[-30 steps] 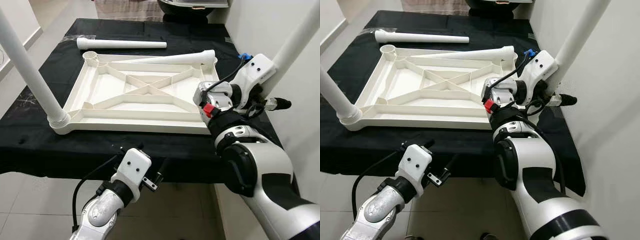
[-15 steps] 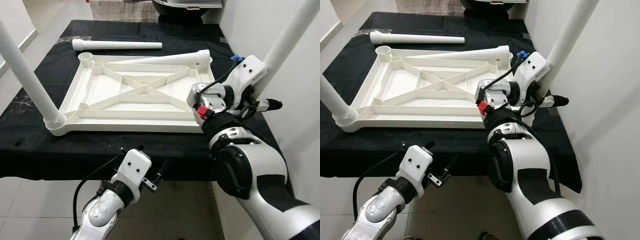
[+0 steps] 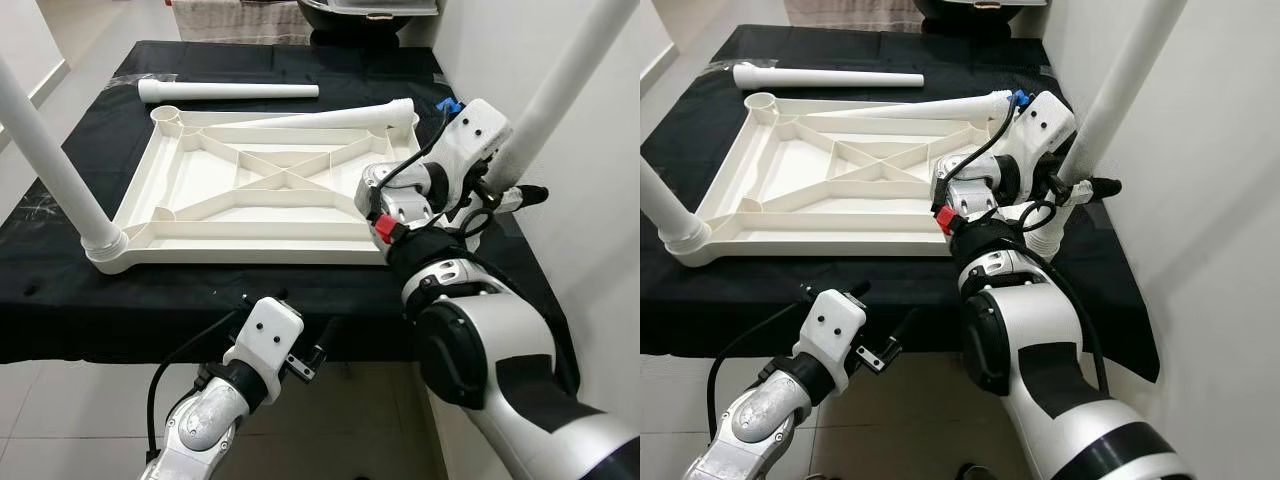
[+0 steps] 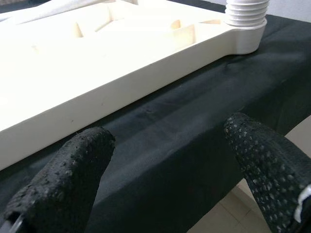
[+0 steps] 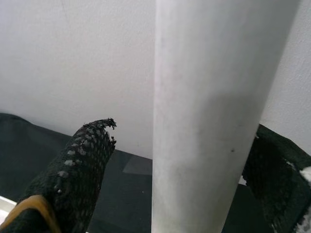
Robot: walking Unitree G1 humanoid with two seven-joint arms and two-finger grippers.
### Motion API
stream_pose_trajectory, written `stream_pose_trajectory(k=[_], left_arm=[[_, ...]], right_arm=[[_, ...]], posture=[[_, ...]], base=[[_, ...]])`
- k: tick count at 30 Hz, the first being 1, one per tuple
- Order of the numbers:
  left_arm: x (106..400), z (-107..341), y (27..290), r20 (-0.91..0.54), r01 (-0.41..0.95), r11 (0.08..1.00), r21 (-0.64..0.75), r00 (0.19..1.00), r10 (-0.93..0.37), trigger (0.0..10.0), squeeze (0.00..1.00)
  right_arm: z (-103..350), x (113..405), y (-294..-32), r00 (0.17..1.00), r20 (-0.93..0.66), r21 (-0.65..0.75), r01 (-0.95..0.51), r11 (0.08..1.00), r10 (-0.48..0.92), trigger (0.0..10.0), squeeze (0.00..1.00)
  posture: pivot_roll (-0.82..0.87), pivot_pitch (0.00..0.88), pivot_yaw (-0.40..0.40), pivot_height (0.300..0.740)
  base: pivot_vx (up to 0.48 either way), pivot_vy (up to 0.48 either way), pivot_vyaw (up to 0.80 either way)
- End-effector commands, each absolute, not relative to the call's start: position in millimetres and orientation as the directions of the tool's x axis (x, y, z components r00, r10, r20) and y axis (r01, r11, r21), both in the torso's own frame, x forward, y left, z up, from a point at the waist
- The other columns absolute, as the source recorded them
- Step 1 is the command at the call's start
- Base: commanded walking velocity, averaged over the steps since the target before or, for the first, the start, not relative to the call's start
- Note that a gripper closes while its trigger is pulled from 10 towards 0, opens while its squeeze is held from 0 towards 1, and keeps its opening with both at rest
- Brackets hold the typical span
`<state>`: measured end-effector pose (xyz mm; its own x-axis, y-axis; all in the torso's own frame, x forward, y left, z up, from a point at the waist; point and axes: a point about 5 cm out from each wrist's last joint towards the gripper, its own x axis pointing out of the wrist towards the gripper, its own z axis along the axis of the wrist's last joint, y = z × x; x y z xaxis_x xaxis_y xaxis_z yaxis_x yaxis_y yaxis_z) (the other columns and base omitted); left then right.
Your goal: Building children table
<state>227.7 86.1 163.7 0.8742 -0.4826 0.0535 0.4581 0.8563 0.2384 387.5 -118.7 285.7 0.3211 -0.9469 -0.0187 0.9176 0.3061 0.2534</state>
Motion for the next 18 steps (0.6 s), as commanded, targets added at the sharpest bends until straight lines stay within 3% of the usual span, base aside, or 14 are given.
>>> stream_pose_trajectory(k=[1, 18], left_arm=[[227.6, 160.4, 85.9, 0.048, 0.462, 0.854, 0.239, 0.873, -0.486, 10.0, 0.0], [232.2, 159.5, 85.7, 0.049, 0.458, 0.856, 0.241, 0.875, -0.482, 10.0, 0.0]], right_arm=[[285.9, 386.4, -114.8, 0.327, 0.001, 0.255, 0.913, 0.317, -0.945, 10.0, 0.0], [268.7, 371.6, -100.2, 0.427, 0.069, 0.229, 0.873, 0.431, -0.901, 10.0, 0.0]], posture=[[0.1, 0.183, -0.056, 0.74], [0.09, 0.17, -0.051, 0.74]], base=[[0.0, 0.0, 0.0], [0.0, 0.0, 0.0]])
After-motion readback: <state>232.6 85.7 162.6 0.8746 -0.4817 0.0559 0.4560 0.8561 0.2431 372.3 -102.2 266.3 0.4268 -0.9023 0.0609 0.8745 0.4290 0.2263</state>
